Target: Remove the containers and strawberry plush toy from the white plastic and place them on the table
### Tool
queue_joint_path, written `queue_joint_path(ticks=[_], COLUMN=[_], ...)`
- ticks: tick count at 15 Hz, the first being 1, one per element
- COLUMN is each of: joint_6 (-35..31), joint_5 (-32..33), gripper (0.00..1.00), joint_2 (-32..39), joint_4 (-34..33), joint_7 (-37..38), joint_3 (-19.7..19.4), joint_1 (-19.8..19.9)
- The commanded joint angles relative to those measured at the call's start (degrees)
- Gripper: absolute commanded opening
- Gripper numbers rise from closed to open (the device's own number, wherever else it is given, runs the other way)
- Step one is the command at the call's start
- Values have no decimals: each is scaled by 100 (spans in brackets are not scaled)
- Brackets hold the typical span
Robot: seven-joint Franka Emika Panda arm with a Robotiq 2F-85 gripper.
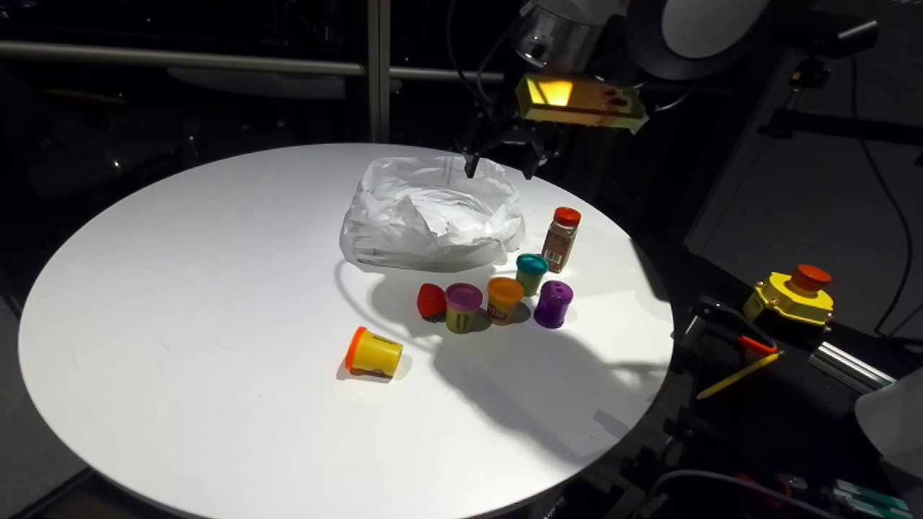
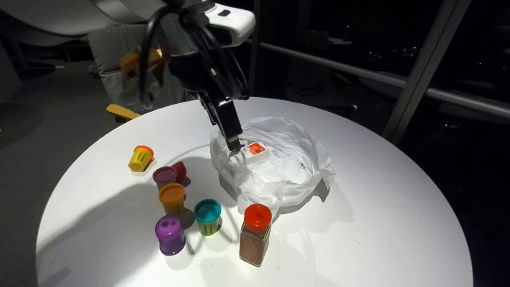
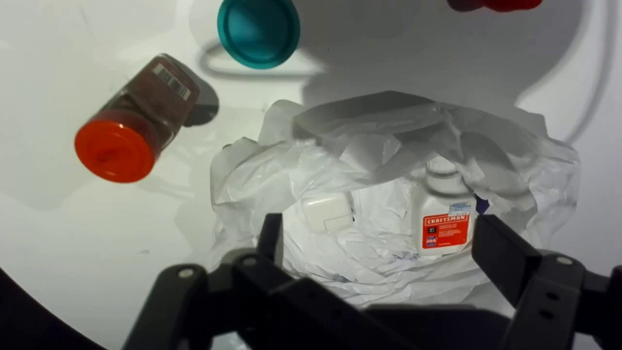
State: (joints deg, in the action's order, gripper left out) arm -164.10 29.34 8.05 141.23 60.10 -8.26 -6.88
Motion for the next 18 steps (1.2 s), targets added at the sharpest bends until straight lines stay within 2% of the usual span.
queue_joint_path(ticks=[1,2,6,9,18], joint_6=[490,615,932,817,851], joint_5=[-182,-77,-501,-1005,-2582], gripper=[100,100,100,100,100], joint_2=[1045,1288,2180,2677,3338], joint_4=[-1206,-1488,-2397,-2817,-3373], joint_7=[-1101,-1256,-2182,-2719,-3953], joint_3=[136,100,-95,-137,54], joint_1=[144,145,86,212,721])
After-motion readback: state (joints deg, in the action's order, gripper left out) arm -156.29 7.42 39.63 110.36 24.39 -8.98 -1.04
